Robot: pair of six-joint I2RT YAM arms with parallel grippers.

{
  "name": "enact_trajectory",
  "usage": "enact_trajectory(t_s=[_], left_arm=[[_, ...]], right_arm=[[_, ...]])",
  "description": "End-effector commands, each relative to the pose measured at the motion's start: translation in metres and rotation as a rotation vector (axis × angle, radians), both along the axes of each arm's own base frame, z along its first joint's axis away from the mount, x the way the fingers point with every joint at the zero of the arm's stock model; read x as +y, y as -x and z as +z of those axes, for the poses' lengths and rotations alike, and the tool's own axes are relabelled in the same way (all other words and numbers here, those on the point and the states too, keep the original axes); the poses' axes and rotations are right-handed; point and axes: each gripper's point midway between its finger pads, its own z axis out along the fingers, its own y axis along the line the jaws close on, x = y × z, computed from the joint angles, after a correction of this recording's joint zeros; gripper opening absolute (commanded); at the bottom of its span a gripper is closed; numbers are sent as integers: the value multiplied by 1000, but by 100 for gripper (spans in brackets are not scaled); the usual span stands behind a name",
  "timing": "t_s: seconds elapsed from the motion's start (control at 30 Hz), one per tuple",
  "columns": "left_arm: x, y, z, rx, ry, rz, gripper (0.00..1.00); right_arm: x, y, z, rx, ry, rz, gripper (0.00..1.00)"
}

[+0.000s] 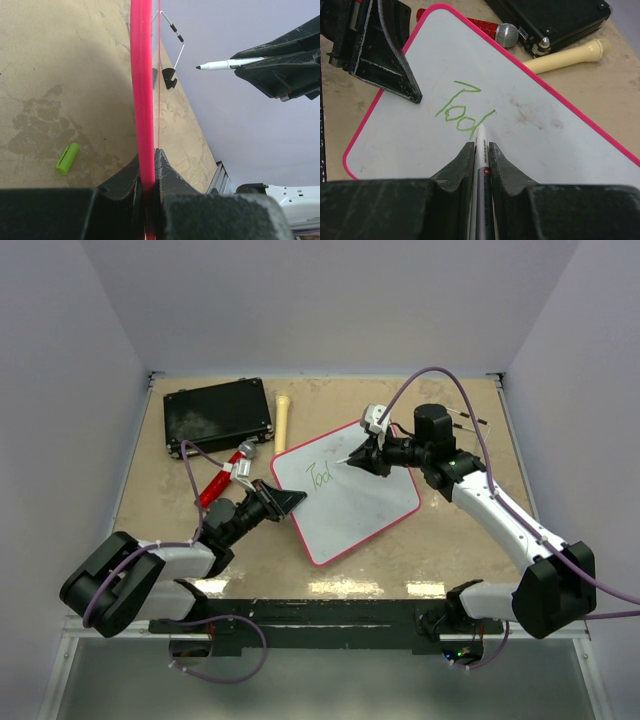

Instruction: Write a sentence on the whiteboard

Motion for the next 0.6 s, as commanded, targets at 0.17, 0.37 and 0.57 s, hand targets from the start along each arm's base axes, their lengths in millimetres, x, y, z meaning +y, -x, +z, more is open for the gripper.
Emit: enact_trajectory(t_s=[0.17,0.37,0.57], left_arm=[[-3,-1,40,-154,37,-15,0],[-3,-1,39,-155,34,-16,0],[-3,0,38,-153,30,-17,0]], right_arm=[[4,1,7,-22,-29,25,0],[3,1,8,-27,-30,22,0],[2,-1,6,-29,-24,18,0]])
